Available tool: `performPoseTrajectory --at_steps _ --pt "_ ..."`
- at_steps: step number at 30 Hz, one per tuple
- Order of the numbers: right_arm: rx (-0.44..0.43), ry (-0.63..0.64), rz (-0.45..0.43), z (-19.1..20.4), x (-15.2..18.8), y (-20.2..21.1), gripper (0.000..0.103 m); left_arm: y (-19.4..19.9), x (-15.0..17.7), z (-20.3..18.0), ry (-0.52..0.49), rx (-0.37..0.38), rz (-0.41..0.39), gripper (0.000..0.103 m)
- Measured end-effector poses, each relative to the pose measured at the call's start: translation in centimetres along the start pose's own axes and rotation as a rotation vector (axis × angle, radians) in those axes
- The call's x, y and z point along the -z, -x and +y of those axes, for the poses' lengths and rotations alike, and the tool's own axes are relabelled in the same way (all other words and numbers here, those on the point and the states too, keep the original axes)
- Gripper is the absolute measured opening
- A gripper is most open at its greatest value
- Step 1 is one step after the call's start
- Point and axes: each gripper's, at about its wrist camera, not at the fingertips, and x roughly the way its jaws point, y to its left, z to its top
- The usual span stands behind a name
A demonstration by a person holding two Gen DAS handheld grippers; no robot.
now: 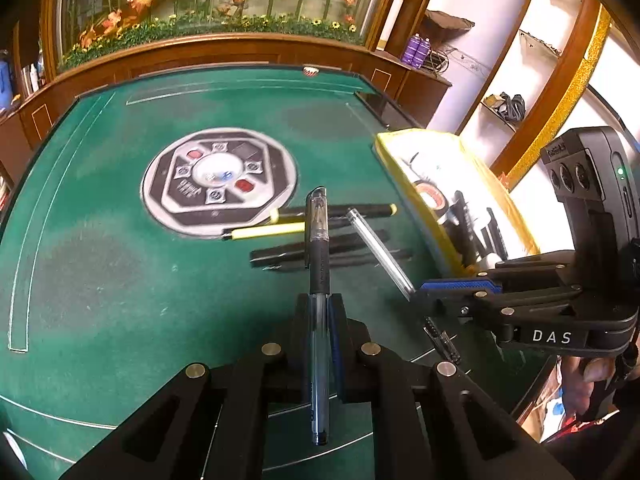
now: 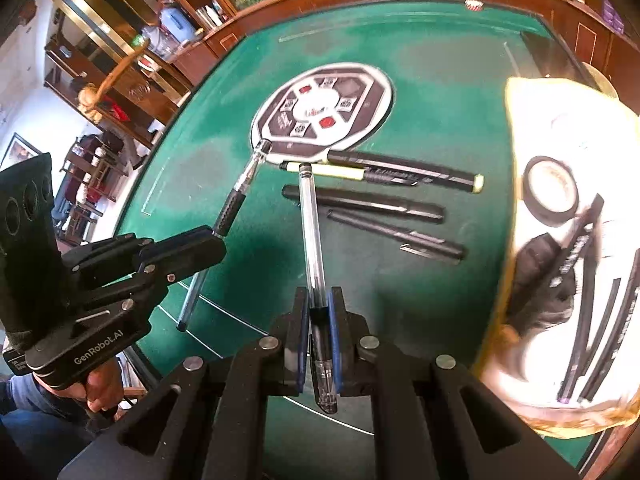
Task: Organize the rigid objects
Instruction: 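Carry both clear pens toward the white tray, then lower both clear pens into the white tray and open both tools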
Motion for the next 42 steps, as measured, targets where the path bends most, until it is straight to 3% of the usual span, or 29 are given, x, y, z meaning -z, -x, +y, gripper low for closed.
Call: performPoseTrajectory --at_steps 9,19,28,42 --pt "0.004 -0.095 -0.107 -6.8 2.0 6.6 0.009 -1.3 -2.2 -7.8 -0.015 0.061 -0.001 0.008" --pt "0.094 -0.332 -0.188 -15.7 4.7 10.4 0.009 -6.2 -5.0 -17.9 -0.142 0.140 0.068 0.008" --pt "0.119 -0.412 -0.177 -19.4 5.8 10.2 0.009 -11.0 -5.4 -20.5 -0.130 0.132 0.158 0.008" --pt "0.119 -0.411 -0.163 -20.5 4.7 9.3 0.009 -12.5 -4.9 -21.4 -0.151 0.086 0.189 0.008"
